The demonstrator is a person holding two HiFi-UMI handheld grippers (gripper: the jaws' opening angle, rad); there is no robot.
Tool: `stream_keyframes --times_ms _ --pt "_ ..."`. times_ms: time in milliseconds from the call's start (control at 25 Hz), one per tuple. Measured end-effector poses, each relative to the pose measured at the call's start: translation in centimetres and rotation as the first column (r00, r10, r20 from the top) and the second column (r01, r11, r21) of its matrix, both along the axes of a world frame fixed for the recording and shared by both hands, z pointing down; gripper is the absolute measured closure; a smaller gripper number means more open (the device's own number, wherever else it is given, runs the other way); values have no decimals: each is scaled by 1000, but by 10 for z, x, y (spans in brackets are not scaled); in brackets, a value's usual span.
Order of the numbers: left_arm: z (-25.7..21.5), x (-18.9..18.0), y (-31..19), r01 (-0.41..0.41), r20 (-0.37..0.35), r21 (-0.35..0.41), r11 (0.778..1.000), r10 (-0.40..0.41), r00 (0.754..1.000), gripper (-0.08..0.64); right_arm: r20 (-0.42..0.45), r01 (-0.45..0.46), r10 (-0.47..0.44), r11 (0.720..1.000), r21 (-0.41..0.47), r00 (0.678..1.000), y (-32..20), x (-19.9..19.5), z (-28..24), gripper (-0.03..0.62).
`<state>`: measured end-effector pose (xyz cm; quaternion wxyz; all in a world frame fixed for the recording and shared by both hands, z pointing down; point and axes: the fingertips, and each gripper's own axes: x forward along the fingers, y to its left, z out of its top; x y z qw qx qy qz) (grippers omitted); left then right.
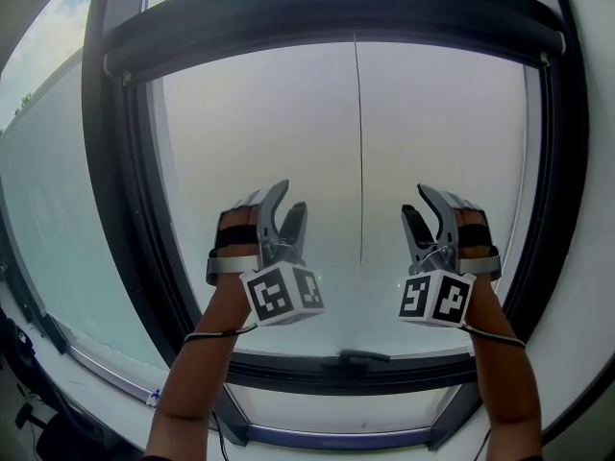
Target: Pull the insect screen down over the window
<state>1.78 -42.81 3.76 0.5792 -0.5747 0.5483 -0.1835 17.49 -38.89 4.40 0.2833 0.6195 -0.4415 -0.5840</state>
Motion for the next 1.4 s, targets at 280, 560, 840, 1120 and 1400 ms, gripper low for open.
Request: stream_keyframes --times_ms 280,560,840,1120,1400 --pt "-80 -5 -5 6 -24 68 998 -5 1000 357 -52 -52 58 992 112 997 2 7 -77 414" --pt "-146 -8 5 99 40 179 979 -108 993 327 -192 -115 147 979 169 970 2 -5 -145 396" --pt "-197 -24 -9 252 92 226 941 -278 956 278 -234 -214 268 949 232 935 1 5 -200 373" --pt "-224 -27 -22 311 111 269 911 -350 930 272 -199 -265 313 936 233 929 -2 18 -233 356" --pt "-226 -25 -28 298 111 268 916 -337 935 252 -220 -311 358 924 223 907 -12 26 -235 353"
